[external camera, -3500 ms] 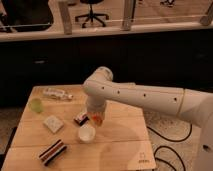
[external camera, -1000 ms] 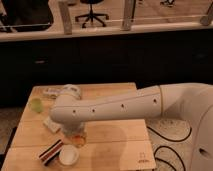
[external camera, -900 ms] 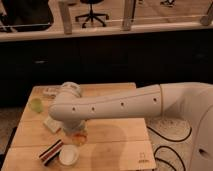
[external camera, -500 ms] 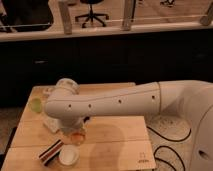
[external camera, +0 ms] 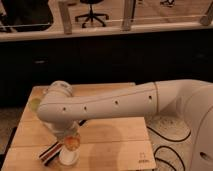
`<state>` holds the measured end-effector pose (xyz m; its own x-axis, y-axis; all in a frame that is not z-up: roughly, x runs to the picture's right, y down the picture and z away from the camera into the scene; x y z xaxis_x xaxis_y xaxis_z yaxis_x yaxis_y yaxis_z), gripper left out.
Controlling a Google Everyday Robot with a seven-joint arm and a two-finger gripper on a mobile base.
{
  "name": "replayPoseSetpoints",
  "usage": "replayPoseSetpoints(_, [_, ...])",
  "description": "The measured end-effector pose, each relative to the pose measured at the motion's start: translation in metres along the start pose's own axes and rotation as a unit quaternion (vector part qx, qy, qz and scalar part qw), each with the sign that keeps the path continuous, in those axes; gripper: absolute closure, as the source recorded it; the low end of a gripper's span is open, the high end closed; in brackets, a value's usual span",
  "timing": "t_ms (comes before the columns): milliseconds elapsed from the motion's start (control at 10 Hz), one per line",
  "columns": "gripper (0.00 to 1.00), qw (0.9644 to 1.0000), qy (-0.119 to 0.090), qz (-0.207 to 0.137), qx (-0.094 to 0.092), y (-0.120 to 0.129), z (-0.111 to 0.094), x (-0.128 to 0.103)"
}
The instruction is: Place apple in paper cup
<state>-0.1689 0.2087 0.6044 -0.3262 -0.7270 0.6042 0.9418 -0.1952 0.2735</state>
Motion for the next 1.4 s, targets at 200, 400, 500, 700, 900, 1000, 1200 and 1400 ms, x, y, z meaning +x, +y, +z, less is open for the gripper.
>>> replayPoseSetpoints(200, [1.0, 0.9999, -0.004, -0.01, 0.003, -0.018, 0.004, -0.007])
replayPoseSetpoints(400, [0.91, 0.9998, -0.008, -0.015, 0.005, -0.027, 0.008, -0.012])
replayPoseSetpoints(500, [0.85, 0.9998, -0.008, -0.015, 0.006, -0.028, 0.008, -0.013])
replayPoseSetpoints(700, [0.63, 0.9998, -0.012, -0.017, 0.004, -0.031, 0.011, -0.015])
replayPoseSetpoints(900, [0.44, 0.9998, -0.012, -0.016, 0.001, -0.03, 0.013, -0.018])
replayPoseSetpoints(1000, [0.33, 0.9998, -0.012, -0.014, 0.0, -0.026, 0.013, -0.019])
replayPoseSetpoints(1200, [0.2, 0.9998, -0.013, -0.013, -0.003, -0.026, 0.014, -0.02])
replayPoseSetpoints(1400, [0.2, 0.9998, -0.013, -0.014, -0.004, -0.025, 0.013, -0.019])
